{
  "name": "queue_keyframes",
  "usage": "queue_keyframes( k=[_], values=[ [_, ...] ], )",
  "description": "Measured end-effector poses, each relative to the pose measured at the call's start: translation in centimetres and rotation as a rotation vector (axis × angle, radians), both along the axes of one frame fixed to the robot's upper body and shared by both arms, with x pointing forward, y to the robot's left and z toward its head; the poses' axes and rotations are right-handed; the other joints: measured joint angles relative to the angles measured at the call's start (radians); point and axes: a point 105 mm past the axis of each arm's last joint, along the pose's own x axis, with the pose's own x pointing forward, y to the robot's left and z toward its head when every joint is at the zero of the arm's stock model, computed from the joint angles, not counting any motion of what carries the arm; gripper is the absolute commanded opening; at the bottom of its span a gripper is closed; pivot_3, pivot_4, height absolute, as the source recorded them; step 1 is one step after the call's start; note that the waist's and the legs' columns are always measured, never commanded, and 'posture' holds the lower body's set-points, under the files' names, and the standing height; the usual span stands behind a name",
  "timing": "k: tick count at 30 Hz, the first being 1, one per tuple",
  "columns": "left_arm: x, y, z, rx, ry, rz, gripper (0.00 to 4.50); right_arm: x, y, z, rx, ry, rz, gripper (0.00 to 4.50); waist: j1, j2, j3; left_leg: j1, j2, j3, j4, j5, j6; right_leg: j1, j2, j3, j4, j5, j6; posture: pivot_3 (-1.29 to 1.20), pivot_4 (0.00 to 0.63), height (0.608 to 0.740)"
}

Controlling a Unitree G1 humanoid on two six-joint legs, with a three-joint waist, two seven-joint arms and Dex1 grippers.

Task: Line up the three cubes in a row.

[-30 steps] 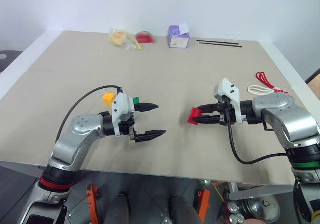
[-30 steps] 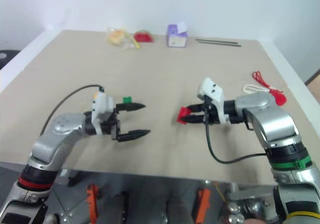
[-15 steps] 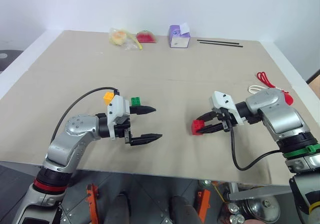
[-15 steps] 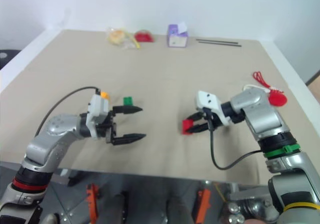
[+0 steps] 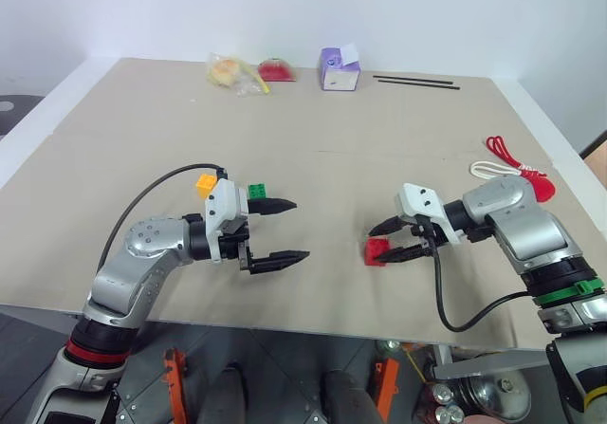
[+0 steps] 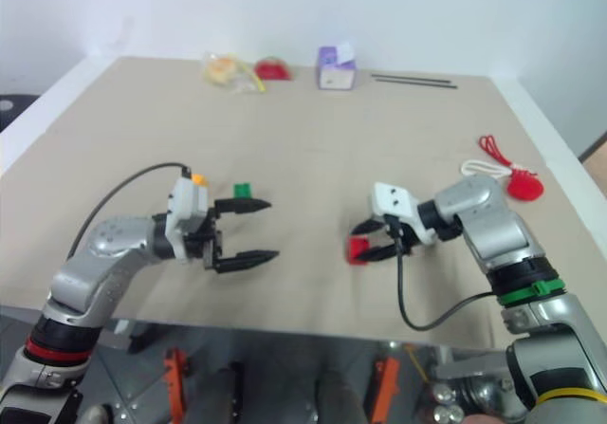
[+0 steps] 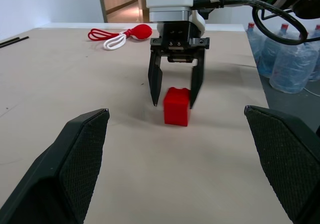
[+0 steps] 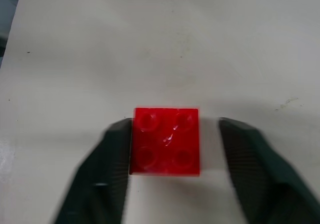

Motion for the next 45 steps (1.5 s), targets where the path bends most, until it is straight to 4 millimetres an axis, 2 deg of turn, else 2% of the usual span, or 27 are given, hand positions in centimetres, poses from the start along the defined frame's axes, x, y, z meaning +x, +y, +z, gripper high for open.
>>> queue_keyframes(
  k=[1,2,5,7,9,12,15,21,25,33,36,40,45],
  values=[
    [0.0,0.0,0.0,0.0,0.0,0.001,4.5,0.0,0.0,0.0,0.003,0.002,0.001,4.31,0.0,0.0,0.0,0.0,0.0,0.0,0.0,0.0,0.0,0.0,0.0,0.0,0.0,0.0,0.0,0.0,0.15,0.74],
    [0.0,0.0,0.0,-0.001,0.0,0.002,4.5,0.0,0.1,0.0,0.005,0.004,0.002,4.45,0.0,0.0,0.0,0.0,0.0,0.0,0.0,0.0,0.0,0.0,0.0,0.0,0.0,0.0,0.0,0.0,0.15,0.74],
    [0.1,0.0,0.0,-0.014,0.002,0.026,4.5,0.0,0.3,0.4,0.056,0.023,-0.009,4.45,0.0,0.0,0.0,0.0,0.0,0.0,0.0,0.0,0.0,0.0,0.0,0.0,0.0,0.0,0.0,0.0,0.15,0.74],
    [0.7,-0.1,0.1,-0.056,0.003,0.094,4.5,0.2,0.8,1.5,0.132,0.029,-0.023,4.45,0.0,0.0,0.0,0.0,0.0,0.0,0.001,0.0,0.0,0.001,0.0,0.0,0.0,0.0,0.0,0.0,0.15,0.74],
    [1.8,-0.1,0.1,-0.082,-0.007,0.201,4.5,0.5,1.6,3.5,0.229,0.018,-0.03,4.45,0.0,0.0,0.0,0.0,0.0,0.0,0.001,0.0,0.0,0.001,0.0,0.0,0.0,0.001,0.001,0.0,0.15,0.74],
    [4.2,0.9,0.2,-0.11,-0.052,0.464,4.5,0.9,3.1,6.7,0.389,-0.003,-0.065,4.45,0.0,0.0,0.0,0.001,0.0,-0.002,0.002,0.0,0.0,0.002,0.001,0.0,0.001,0.003,0.001,0.0,0.15,0.74],
    [6.0,1.9,0.2,-0.161,-0.064,0.701,4.5,0.8,4.2,8.0,0.458,-0.017,-0.083,4.45,0.003,0.0,0.0,0.001,0.0,-0.002,0.003,0.0,0.0,0.003,0.001,0.0,0.001,0.003,0.001,0.0,0.15,0.74],
    [7.1,3.1,-1.2,-0.232,0.016,1.003,4.5,1.3,5.1,8.1,0.485,-0.049,-0.106,4.45,0.003,0.0,0.0,0.001,0.0,-0.002,0.003,0.0,0.0,0.002,0.001,0.0,0.001,0.003,0.002,0.0,0.15,0.74],
    [7.5,3.4,-1.9,-0.215,0.043,1.11,4.5,2.1,5.1,7.7,0.488,-0.063,-0.141,4.45,0.003,0.0,0.0,0.001,0.0,-0.003,0.003,0.001,-0.001,0.002,0.001,0.0,0.001,0.004,0.002,0.0,0.15,0.74],
    [8.8,1.6,-4.3,-0.138,0.14,1.186,4.5,2.3,5.9,7.4,0.471,-0.068,-0.12,4.45,0.003,0.0,0.0,0.001,-0.001,-0.003,0.002,0.001,-0.001,0.002,0.001,-0.001,0.001,0.004,0.002,0.0,0.15,0.74],
    [9.3,1.1,-4.5,-0.146,0.172,1.202,4.5,2.3,5.9,7.4,0.471,-0.067,-0.118,4.45,0.003,0.0,0.0,0.0,-0.001,-0.004,0.002,0.001,-0.001,0.002,0.001,-0.001,0.001,0.004,0.003,0.0,0.15,0.74],
    [9.7,0.8,-4.6,-0.146,0.185,1.21,4.5,2.2,5.9,7.4,0.472,-0.066,-0.112,4.45,0.003,0.0,0.0,0.0,-0.001,-0.004,0.002,0.001,-0.001,0.002,0.001,-0.001,0.001,0.004,0.003,0.0,0.15,0.74],
    [10.0,0.6,-6.4,-0.104,0.257,1.232,4.5,2.2,6.1,7.4,0.474,-0.063,-0.106,4.45,0.002,0.0,0.0,0.0,-0.001,-0.004,0.002,0.001,-0.001,0.002,0.001,-0.001,0.001,0.004,0.003,0.0,0.15,0.74]
  ],
)
